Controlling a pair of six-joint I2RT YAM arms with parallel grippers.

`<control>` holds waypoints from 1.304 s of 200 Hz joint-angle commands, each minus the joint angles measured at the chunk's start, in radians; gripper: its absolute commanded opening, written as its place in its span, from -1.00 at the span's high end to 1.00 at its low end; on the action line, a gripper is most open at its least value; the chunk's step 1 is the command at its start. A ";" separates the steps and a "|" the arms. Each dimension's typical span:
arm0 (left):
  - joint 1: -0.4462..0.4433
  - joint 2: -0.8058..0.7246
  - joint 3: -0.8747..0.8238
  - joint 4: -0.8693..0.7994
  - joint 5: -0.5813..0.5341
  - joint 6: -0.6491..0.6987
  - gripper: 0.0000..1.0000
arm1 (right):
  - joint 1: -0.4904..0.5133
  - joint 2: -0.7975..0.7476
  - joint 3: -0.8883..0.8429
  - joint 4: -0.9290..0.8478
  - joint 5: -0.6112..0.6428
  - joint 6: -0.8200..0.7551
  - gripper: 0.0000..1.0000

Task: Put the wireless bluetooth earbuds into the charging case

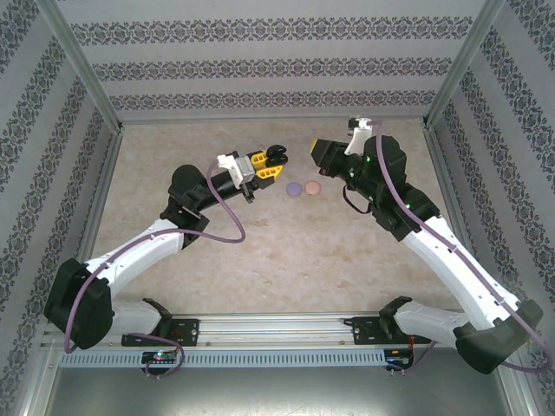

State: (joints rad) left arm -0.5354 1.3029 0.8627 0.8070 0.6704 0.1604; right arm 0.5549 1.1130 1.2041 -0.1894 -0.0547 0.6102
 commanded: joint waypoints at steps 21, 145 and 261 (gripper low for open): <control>-0.008 0.025 0.040 -0.014 0.032 0.015 1.00 | 0.066 -0.017 0.048 0.049 -0.011 -0.003 0.64; -0.009 0.056 0.052 0.005 0.001 -0.007 1.00 | 0.178 -0.011 0.006 0.148 0.049 -0.006 0.66; -0.009 0.044 0.055 0.013 0.006 -0.016 1.00 | 0.200 0.037 -0.021 0.160 0.101 -0.013 0.71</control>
State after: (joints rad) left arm -0.5373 1.3552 0.8902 0.7853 0.6731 0.1555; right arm 0.7444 1.1378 1.1973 -0.0597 0.0219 0.6048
